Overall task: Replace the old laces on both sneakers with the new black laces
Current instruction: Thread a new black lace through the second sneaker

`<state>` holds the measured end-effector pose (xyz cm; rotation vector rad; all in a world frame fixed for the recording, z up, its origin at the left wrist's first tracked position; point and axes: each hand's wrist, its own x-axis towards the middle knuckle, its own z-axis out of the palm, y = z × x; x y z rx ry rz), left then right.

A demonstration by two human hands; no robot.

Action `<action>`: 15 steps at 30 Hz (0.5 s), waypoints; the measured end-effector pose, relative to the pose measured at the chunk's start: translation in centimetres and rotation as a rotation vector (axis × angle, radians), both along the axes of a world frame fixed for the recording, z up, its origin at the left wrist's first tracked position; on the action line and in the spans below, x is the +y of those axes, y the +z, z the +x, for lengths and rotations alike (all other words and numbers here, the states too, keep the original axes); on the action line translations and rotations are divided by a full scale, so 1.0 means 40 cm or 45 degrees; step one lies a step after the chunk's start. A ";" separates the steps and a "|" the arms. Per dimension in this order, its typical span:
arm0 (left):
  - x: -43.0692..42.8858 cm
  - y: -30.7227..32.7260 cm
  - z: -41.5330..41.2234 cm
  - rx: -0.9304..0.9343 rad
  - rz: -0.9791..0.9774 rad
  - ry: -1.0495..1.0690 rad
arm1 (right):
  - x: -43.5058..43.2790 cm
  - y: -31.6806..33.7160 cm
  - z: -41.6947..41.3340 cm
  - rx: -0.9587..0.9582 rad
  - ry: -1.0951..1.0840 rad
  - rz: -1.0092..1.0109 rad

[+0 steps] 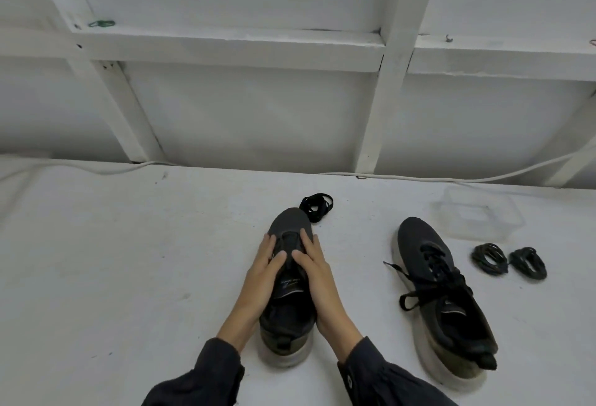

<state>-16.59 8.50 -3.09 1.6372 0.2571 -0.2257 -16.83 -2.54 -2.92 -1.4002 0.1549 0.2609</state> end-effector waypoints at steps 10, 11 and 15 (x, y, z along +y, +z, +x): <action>0.002 -0.017 0.009 -0.028 0.050 -0.027 | -0.003 -0.005 0.005 0.014 -0.037 -0.058; 0.002 -0.017 0.009 -0.031 0.055 -0.035 | -0.007 -0.009 0.009 -0.004 -0.045 -0.085; 0.004 -0.016 0.010 -0.039 0.085 -0.055 | -0.045 -0.012 0.059 -0.019 -0.151 -0.243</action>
